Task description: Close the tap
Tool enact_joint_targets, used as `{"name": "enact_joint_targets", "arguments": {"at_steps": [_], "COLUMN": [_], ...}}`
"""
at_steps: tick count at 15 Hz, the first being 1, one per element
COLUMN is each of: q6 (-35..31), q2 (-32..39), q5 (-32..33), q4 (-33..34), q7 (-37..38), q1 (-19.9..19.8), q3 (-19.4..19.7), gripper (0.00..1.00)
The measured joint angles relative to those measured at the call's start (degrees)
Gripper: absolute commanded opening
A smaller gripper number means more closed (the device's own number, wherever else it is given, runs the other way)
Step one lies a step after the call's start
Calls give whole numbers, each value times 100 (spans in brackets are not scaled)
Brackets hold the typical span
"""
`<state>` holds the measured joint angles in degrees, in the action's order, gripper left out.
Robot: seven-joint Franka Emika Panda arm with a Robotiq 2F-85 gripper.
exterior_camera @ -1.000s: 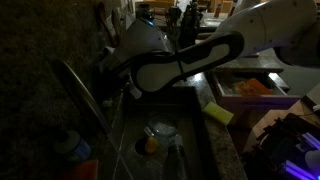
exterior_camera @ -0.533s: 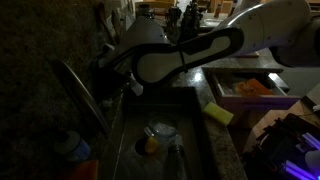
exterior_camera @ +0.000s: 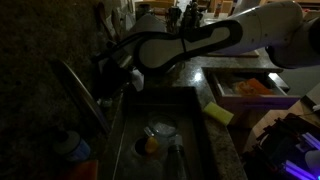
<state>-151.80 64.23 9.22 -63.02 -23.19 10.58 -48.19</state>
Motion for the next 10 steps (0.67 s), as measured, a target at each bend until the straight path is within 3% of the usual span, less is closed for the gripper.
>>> {"name": "enact_joint_targets", "arguments": {"at_steps": [10], "q6": [32], "q2": [196], "q5": [-216], "q4": [82], "q7": [-15], "q1": [-209], "q3": [-557], "gripper": [100]}}
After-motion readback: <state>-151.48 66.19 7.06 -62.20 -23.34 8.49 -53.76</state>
